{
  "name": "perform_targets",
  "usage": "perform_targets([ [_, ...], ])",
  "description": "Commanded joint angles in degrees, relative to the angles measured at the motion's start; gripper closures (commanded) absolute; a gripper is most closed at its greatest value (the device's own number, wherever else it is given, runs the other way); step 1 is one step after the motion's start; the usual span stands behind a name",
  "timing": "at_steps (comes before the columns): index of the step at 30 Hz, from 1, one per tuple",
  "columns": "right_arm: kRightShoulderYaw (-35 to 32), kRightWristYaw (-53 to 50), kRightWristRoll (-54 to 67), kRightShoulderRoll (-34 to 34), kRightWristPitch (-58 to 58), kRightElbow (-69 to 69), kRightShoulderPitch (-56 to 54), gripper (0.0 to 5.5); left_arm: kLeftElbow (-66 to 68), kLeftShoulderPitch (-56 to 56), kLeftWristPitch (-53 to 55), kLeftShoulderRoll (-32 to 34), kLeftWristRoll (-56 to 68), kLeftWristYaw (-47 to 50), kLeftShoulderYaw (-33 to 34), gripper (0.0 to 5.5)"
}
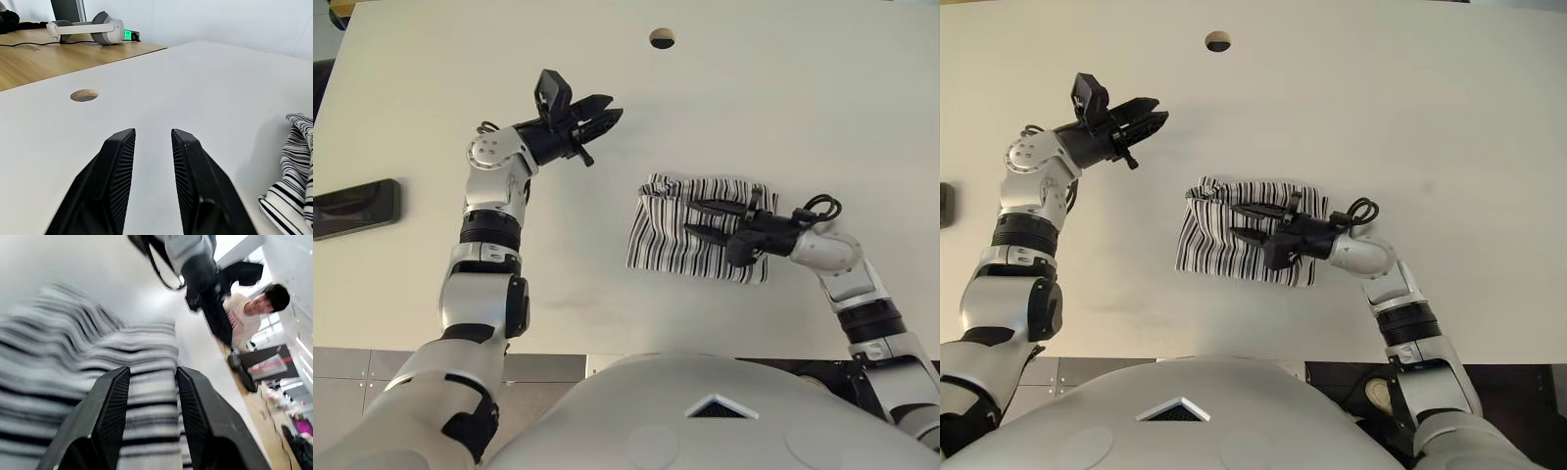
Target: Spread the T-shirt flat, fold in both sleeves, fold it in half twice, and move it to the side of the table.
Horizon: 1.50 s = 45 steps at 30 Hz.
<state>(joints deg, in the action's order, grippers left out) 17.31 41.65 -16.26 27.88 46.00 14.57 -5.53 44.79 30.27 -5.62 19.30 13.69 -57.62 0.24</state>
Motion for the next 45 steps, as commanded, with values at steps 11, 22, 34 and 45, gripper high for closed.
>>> perform_targets([
  [11, 2.82, -2.32, -15.08, 14.30, -7.95, 10.00, -6.22, 3.75, -3.12, -2.54, 0.13, -2.29, -0.76, 0.64, -0.76, 4.14],
  [22, 8.16, -18.71, -26.45, 31.05, -13.35, 54.74, -25.09, 3.75, -13.80, -7.22, 1.56, -7.01, 2.30, 2.43, -0.01, 4.14],
  [34, -7.26, -24.23, -6.55, 30.20, 1.60, 56.51, -38.04, 3.75, -23.46, -14.45, 1.69, -10.20, 9.27, 13.92, 8.29, 4.14],
  [45, -12.20, -24.00, 18.04, 3.60, 2.04, 31.77, -29.12, 3.75, -14.94, -0.83, -8.17, -15.60, 5.25, 32.43, 11.97, 4.14],
])
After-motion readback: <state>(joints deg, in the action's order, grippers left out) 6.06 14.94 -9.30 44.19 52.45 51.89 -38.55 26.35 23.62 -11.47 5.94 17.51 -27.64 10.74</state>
